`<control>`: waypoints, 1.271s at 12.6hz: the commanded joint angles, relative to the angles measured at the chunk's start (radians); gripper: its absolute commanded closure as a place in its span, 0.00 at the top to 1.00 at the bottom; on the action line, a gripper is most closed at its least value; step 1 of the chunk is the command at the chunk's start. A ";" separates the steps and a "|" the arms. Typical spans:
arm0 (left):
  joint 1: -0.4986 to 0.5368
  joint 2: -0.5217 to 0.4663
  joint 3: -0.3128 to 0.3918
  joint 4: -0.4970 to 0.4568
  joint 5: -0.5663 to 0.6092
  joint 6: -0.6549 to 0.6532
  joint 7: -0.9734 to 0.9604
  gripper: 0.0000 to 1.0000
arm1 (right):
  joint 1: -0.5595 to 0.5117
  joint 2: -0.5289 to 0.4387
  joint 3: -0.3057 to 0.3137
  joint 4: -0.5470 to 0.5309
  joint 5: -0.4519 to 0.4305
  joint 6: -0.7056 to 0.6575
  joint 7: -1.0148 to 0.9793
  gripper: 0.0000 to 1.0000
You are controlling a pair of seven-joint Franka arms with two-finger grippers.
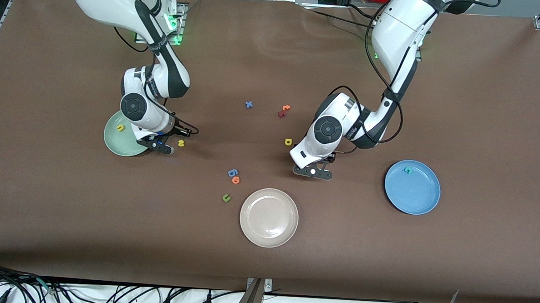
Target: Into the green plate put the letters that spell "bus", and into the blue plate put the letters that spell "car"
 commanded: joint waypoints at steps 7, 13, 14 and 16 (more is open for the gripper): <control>-0.011 0.025 0.012 0.013 0.019 0.004 0.019 0.70 | 0.001 -0.070 -0.192 0.267 -0.010 -0.525 -0.044 0.17; -0.011 0.024 0.011 -0.001 0.018 0.002 0.019 0.49 | -0.029 0.013 -0.295 0.177 -0.006 -0.433 -0.245 0.18; -0.011 0.022 0.011 -0.003 0.018 0.002 0.019 0.49 | -0.036 0.016 -0.296 0.145 0.002 -0.390 -0.271 0.19; -0.011 0.021 0.009 -0.009 0.018 0.002 0.019 0.45 | -0.042 0.030 -0.295 0.127 0.004 -0.362 -0.297 0.23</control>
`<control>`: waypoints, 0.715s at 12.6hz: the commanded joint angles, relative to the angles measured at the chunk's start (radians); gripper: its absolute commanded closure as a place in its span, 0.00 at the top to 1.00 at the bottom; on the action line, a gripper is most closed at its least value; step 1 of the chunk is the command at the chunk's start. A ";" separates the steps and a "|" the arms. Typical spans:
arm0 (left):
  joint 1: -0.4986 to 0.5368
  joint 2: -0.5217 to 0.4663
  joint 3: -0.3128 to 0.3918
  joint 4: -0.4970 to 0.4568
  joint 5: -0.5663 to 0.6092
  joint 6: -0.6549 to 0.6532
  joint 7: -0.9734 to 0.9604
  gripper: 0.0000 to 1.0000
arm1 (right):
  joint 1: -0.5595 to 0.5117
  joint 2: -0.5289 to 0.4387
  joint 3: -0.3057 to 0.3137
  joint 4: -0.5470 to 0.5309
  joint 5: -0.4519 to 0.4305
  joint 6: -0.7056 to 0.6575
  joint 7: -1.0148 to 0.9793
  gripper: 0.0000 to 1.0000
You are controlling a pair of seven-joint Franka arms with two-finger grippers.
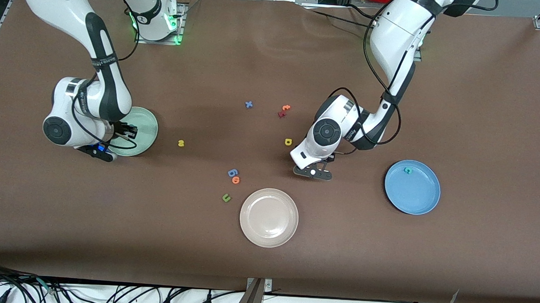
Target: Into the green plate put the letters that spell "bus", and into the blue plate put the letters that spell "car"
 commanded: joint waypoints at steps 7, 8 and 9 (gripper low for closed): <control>-0.008 0.003 0.005 -0.009 0.017 0.002 0.010 0.31 | 0.011 -0.081 0.030 0.036 0.009 0.021 0.001 0.99; -0.008 0.002 0.005 -0.009 0.017 0.002 0.010 0.30 | 0.012 -0.081 0.071 0.056 0.009 0.022 0.041 0.99; -0.008 0.002 0.005 -0.009 0.017 0.002 0.010 0.28 | 0.014 -0.079 0.105 0.067 0.009 0.038 0.088 0.99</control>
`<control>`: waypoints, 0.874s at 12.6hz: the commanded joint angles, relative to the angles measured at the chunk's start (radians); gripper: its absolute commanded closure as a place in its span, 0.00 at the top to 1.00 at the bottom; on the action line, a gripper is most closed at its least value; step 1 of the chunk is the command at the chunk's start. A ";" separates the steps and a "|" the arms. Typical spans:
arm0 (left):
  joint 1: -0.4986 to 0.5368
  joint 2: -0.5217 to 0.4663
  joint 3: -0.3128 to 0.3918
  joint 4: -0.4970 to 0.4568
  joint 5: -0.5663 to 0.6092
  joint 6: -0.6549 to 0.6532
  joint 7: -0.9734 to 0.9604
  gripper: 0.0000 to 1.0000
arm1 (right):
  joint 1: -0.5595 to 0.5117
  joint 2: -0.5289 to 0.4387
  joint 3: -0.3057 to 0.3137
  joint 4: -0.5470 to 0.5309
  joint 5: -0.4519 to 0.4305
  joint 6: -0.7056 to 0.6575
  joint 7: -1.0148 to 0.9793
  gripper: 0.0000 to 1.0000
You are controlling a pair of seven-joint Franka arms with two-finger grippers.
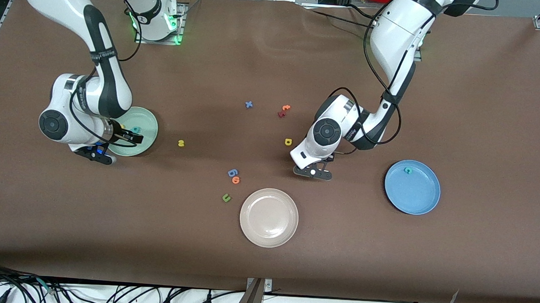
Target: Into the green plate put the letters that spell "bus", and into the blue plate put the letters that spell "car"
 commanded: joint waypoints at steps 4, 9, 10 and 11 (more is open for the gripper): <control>-0.008 0.006 0.005 -0.009 0.017 0.003 0.010 0.24 | 0.008 0.045 0.160 0.032 0.011 0.155 0.179 0.99; -0.008 0.004 0.005 -0.009 0.016 0.003 0.010 0.17 | 0.023 0.121 0.217 0.023 0.011 0.229 0.180 0.95; -0.006 0.004 0.005 -0.009 0.016 0.003 0.010 0.16 | 0.033 0.132 0.218 0.022 0.011 0.242 0.185 0.94; -0.006 0.004 0.005 -0.009 0.016 0.003 0.010 0.16 | 0.036 0.135 0.218 0.011 0.011 0.261 0.194 0.94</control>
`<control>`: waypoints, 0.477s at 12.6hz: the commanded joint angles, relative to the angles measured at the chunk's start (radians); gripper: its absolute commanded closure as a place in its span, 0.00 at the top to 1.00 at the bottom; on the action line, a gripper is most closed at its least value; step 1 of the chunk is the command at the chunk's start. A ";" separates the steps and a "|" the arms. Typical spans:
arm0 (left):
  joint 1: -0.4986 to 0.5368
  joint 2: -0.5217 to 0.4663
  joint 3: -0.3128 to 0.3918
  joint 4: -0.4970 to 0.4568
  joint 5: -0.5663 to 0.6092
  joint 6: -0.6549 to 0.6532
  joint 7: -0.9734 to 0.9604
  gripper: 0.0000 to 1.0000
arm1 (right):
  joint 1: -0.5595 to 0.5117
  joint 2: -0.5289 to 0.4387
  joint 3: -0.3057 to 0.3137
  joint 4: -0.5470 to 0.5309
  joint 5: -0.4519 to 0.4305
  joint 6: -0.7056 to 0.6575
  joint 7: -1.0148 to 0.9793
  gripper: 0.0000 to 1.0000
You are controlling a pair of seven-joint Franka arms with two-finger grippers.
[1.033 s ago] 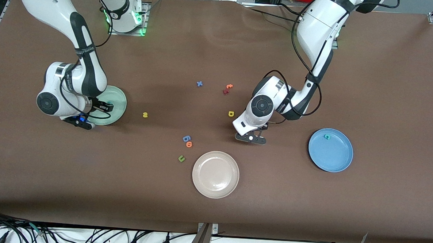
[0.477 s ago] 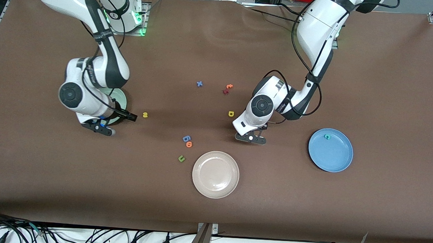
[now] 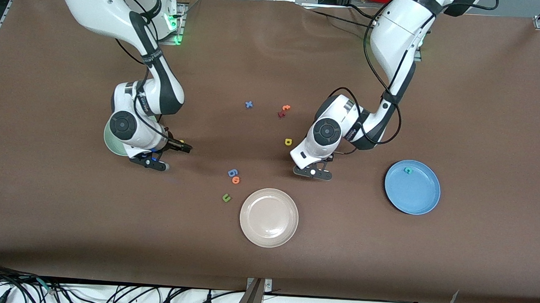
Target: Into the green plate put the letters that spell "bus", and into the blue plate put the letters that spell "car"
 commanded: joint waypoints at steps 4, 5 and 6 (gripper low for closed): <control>-0.006 0.005 0.005 -0.009 0.016 -0.003 0.005 0.11 | 0.013 0.013 0.001 -0.038 0.009 0.062 0.021 0.72; -0.006 0.003 0.005 -0.009 0.016 -0.006 0.001 0.09 | 0.013 0.015 0.001 -0.044 0.011 0.066 0.021 0.69; -0.006 0.002 0.005 -0.009 0.016 -0.009 -0.004 0.06 | 0.013 0.015 0.001 -0.046 0.009 0.068 0.019 0.65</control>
